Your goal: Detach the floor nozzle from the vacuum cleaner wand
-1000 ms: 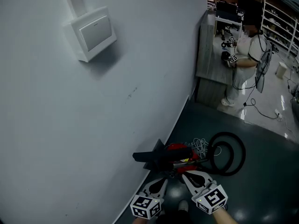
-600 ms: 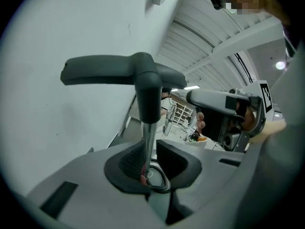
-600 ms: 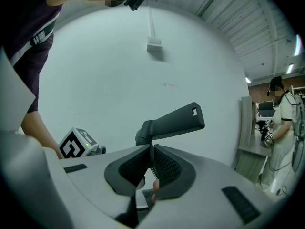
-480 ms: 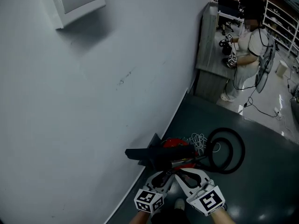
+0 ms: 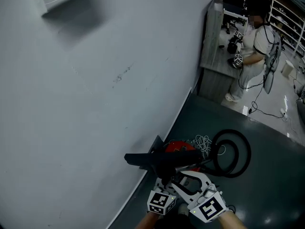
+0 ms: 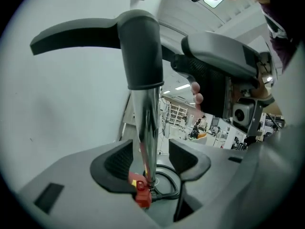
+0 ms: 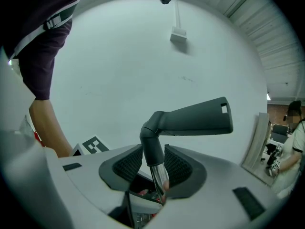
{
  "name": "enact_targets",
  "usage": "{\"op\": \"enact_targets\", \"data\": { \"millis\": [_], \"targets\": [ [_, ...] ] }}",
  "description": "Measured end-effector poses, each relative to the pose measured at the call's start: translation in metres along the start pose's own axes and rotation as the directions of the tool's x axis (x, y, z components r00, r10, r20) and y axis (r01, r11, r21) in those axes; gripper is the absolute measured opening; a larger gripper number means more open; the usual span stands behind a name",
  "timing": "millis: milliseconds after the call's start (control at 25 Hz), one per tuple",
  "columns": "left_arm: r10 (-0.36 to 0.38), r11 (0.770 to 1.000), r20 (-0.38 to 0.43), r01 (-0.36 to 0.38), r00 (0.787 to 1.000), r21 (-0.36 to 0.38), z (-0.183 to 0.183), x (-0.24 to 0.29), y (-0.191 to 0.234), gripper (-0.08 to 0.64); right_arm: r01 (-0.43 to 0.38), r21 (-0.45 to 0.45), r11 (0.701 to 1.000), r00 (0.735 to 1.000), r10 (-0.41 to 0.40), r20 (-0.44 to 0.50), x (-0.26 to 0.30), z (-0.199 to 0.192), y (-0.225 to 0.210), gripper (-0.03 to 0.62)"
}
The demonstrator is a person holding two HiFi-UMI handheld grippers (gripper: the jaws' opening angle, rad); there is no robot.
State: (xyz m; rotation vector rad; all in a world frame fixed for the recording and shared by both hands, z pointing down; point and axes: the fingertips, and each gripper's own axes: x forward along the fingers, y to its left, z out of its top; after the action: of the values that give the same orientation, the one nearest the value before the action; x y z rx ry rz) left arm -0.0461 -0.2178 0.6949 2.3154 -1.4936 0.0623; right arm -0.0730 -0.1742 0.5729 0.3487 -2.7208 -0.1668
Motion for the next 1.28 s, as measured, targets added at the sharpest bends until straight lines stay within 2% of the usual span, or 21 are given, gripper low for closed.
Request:
{"op": "enact_targets", "data": {
  "millis": [200, 400, 600, 720, 1040, 1120, 1240, 1280],
  "targets": [
    [0.014, 1.000, 0.017, -0.014, 1.000, 0.017, 0.000, 0.008, 0.005, 0.225, -0.021, -0.025, 0.999, 1.000, 0.022, 0.013, 0.011, 0.005, 0.000, 0.146],
    [-0.006, 0.998, 0.043, 0.004, 0.999, 0.058, 0.002, 0.013, -0.001, 0.187, -0.042, -0.086, 0.995, 0.999, 0.041, -0.012, 0.025, 0.003, 0.004, 0.166],
    [-0.009, 0.998, 0.072, 0.004, 0.997, 0.068, 0.005, 0.019, 0.000, 0.186, -0.051, -0.126, 0.991, 0.998, 0.046, -0.038, 0.038, -0.004, 0.002, 0.170],
    [-0.007, 0.998, 0.084, 0.001, 0.996, 0.067, 0.006, 0.020, 0.002, 0.155, -0.057, -0.152, 0.987, 0.998, 0.051, -0.047, 0.045, -0.007, 0.001, 0.172],
    [-0.012, 0.999, 0.077, 0.008, 0.997, 0.046, 0.006, 0.020, 0.006, 0.147, -0.039, -0.209, 0.977, 0.998, 0.027, -0.060, 0.051, -0.007, 0.000, 0.176],
    [-0.018, 0.999, 0.078, 0.015, 0.997, 0.037, 0.006, 0.020, 0.006, 0.147, -0.043, -0.180, 0.983, 0.998, 0.032, -0.062, 0.051, -0.008, -0.001, 0.176],
    [-0.025, 0.999, 0.080, 0.023, 0.997, 0.022, 0.005, 0.020, 0.007, 0.146, -0.077, -0.070, 0.995, 0.996, 0.074, -0.044, 0.050, -0.006, -0.004, 0.175],
    [-0.030, 0.999, 0.079, 0.028, 0.996, 0.019, 0.005, 0.020, 0.007, 0.146, -0.082, -0.061, 0.995, 0.996, 0.080, -0.039, 0.049, -0.006, -0.005, 0.175]
  ]
}}
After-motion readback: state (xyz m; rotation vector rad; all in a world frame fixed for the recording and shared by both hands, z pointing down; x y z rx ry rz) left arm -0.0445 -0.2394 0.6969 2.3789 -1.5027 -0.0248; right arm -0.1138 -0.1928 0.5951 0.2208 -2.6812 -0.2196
